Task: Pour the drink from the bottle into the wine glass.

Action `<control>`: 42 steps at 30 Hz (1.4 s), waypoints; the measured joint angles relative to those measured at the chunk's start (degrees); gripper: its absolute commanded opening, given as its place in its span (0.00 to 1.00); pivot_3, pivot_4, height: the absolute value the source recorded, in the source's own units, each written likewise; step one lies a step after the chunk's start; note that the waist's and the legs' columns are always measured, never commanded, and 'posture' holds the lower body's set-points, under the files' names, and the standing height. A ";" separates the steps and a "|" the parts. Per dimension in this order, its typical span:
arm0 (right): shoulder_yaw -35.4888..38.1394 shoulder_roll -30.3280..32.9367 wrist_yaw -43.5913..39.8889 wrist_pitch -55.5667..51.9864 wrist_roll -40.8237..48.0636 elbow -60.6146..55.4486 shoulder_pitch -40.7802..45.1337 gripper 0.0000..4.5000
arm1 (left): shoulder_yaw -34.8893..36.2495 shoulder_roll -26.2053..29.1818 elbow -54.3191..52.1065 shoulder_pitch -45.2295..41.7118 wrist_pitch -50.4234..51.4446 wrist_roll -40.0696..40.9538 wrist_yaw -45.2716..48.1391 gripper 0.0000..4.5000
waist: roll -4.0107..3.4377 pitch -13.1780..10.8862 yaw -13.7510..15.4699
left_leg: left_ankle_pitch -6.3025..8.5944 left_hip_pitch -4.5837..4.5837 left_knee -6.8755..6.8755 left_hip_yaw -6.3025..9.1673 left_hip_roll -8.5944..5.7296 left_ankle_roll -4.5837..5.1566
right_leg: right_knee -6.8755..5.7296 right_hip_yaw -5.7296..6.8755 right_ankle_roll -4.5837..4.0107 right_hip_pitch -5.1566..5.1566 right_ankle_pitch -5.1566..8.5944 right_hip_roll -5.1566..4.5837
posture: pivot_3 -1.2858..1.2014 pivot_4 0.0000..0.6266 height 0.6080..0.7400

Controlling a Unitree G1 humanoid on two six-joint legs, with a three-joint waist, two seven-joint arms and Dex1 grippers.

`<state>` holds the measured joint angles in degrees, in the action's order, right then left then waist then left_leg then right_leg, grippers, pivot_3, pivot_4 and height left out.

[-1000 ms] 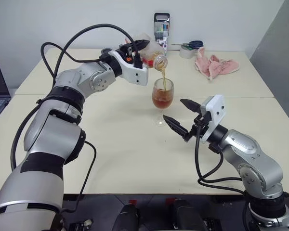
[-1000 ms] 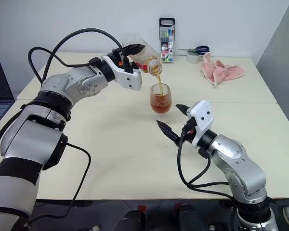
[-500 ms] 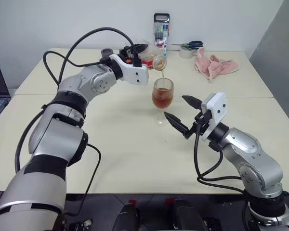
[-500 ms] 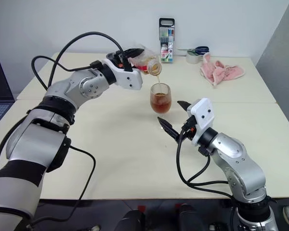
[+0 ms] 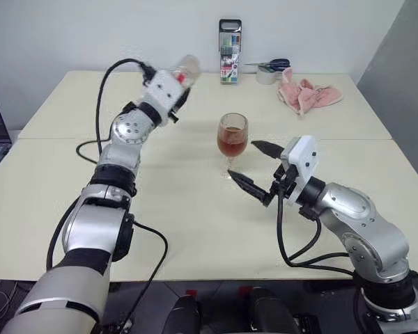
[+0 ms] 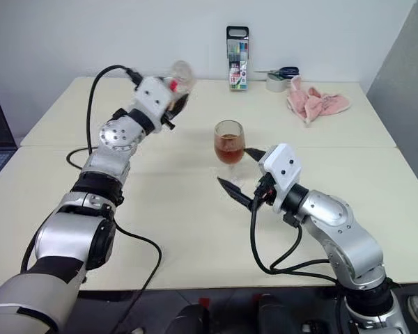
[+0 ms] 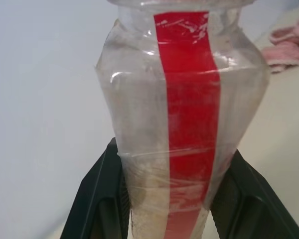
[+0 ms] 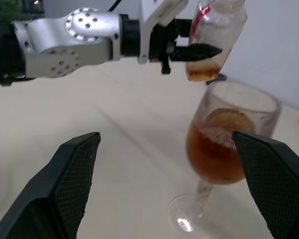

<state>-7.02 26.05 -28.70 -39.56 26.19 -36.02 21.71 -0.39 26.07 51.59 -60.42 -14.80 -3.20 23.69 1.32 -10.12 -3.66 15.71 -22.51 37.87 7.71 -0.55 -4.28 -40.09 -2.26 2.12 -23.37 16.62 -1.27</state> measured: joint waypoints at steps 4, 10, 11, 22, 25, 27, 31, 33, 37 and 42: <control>-0.43 1.47 -1.04 -6.16 3.28 -0.67 2.90 1.00 | 4.28 0.52 -11.50 9.41 14.09 6.41 2.61 0.37 | 0.00 0.01 -0.13 | -0.02 0.00 0.01 0.06 0.01 -0.03 | -0.01 0.02 0.00 0.00 0.00 0.00 | 0.52 0.24 1.00; -1.80 1.49 -1.92 -9.13 4.20 0.78 8.44 1.00 | 11.15 1.07 -29.21 25.79 30.05 14.64 2.31 0.37 | 0.03 0.03 -0.47 | -0.06 0.00 0.02 0.10 0.06 -0.12 | 0.00 0.03 -0.01 0.00 -0.01 -0.01 | 0.52 0.24 1.00; -2.38 1.49 -2.23 -9.19 4.18 1.20 8.66 1.00 | 12.00 1.08 -30.79 26.91 30.96 15.13 1.93 0.37 | 0.06 0.06 -0.30 | -0.06 0.01 0.02 0.10 0.06 -0.11 | 0.01 0.03 -0.01 0.01 -0.01 -0.01 | 0.52 0.24 1.00; -6.78 1.17 -4.14 -8.30 1.79 3.73 10.48 1.00 | 15.33 1.28 -35.77 31.29 33.89 17.06 -0.72 0.37 | 0.09 0.10 0.52 | 0.01 0.07 0.05 0.01 0.04 0.01 | 0.02 -0.02 -0.01 0.05 -0.01 -0.03 | 0.52 0.24 1.00; -7.33 1.11 -4.24 -7.93 1.26 3.80 10.53 1.00 | 15.40 1.28 -35.87 31.60 33.57 17.07 -0.71 0.45 | 0.10 0.11 0.52 | 0.02 0.07 0.05 -0.01 0.04 0.03 | 0.02 -0.03 -0.01 0.05 -0.01 -0.03 | 0.52 0.24 1.00; -7.52 0.89 -4.26 -7.92 0.90 3.81 10.53 1.00 | 15.42 1.28 -36.00 31.73 33.62 17.13 -0.72 0.60 | 0.10 0.11 0.52 | 0.04 0.07 0.05 0.00 0.04 0.06 | 0.02 -0.03 -0.01 0.05 -0.01 -0.03 | 0.52 0.24 1.00; -7.52 0.62 -4.25 -7.92 0.86 3.81 10.53 1.00 | 15.41 1.28 -36.06 33.31 34.20 17.11 -0.64 0.89 | 0.10 0.11 0.52 | 0.04 0.06 0.04 0.02 0.04 0.07 | 0.03 -0.01 -0.01 0.05 -0.01 -0.03 | 0.52 0.24 1.00; -7.52 0.57 -4.25 -7.92 0.83 3.81 10.53 1.00 | 15.41 1.31 -36.07 33.38 34.08 17.04 -0.59 1.00 | 0.10 0.11 0.54 | 0.04 0.06 0.04 0.03 0.04 0.07 | 0.03 0.00 -0.01 0.05 -0.01 -0.03 | 0.52 0.24 1.00; -7.52 0.55 -4.22 -7.32 0.27 3.78 10.22 1.00 | 15.19 1.41 -37.08 34.35 32.91 16.12 -0.67 1.00 | 0.10 0.11 0.56 | 0.05 0.06 0.03 0.01 0.04 0.07 | 0.05 -0.02 -0.01 0.05 -0.01 -0.03 | 0.52 0.24 1.00; -5.19 -0.79 -3.38 -1.24 -0.74 2.97 -0.73 1.00 | 14.43 1.51 -42.17 39.78 30.99 12.93 -3.65 1.00 | 0.14 0.14 0.77 | 0.06 0.06 -0.02 0.01 0.08 0.07 | 0.10 -0.04 -0.01 0.07 -0.01 -0.07 | 0.52 0.24 1.00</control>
<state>-12.21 25.26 -32.08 -40.80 25.46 -33.05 20.99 14.04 27.58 9.43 -20.64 16.18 9.73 20.05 1.46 -9.98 -2.88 15.77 -22.46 37.84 7.72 -0.48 -4.21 -39.99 -2.30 2.10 -23.30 16.61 -1.34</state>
